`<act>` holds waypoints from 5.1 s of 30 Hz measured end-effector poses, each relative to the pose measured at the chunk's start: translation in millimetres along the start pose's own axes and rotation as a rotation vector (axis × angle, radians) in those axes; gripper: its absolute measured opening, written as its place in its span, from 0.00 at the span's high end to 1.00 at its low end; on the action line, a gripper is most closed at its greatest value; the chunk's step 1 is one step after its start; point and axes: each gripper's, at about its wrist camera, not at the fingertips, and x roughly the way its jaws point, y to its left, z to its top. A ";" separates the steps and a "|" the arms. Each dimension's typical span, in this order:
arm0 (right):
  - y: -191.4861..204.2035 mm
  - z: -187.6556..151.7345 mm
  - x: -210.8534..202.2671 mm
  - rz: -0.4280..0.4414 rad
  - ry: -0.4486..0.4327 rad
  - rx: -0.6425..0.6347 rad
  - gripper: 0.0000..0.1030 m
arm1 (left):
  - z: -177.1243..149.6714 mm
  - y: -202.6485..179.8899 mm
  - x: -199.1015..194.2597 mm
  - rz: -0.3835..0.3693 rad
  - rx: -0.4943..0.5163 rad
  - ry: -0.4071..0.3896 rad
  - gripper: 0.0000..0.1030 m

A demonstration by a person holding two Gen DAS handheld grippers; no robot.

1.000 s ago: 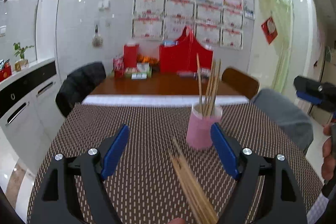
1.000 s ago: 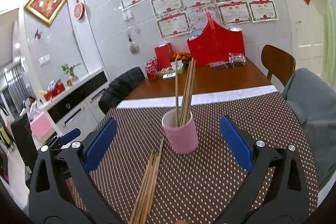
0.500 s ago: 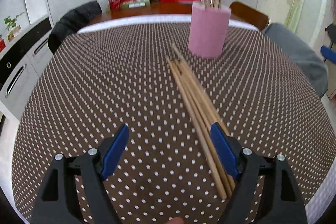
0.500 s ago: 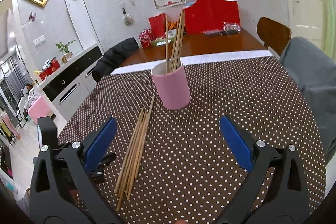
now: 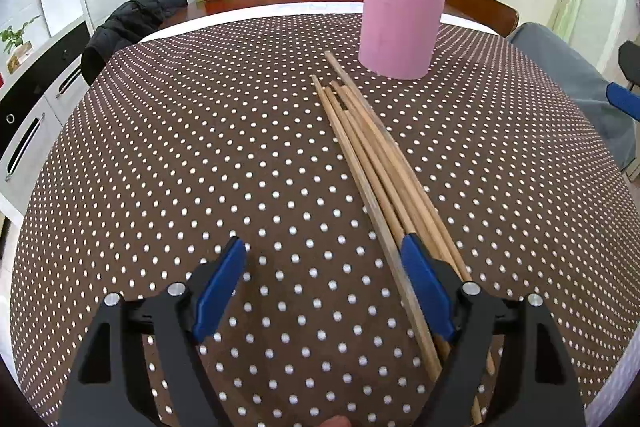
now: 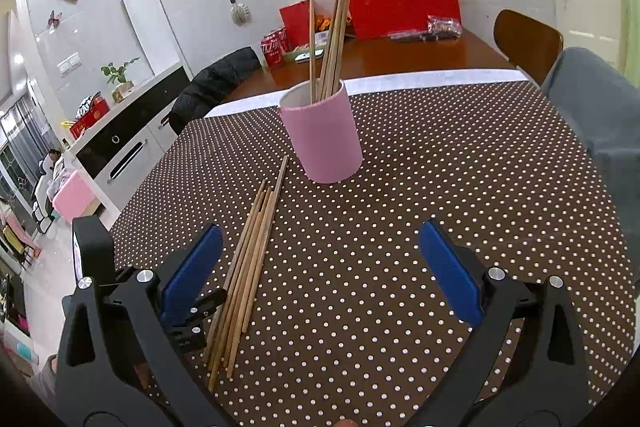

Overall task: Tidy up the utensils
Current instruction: 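Move both open tools back down to the remaining chopsticks, then close the left tool on a chopstick while the right tool grasps another chopstick, then raise both chopsticks over the pink cup and open both tools to drop them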

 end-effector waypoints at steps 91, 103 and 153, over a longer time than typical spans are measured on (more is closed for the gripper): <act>51.1 66.2 62.2 0.293 -0.172 -0.095 0.94 | 120.9 56.3 -70.1 -0.270 -0.094 -0.523 0.95; 25.8 138.2 24.0 0.229 -0.459 0.011 0.94 | 188.1 24.9 -104.2 -0.407 -0.116 -0.733 0.95; -22.9 170.8 55.0 0.068 -0.604 0.100 0.06 | 235.8 -0.1 -29.2 -0.343 -0.105 -0.717 0.25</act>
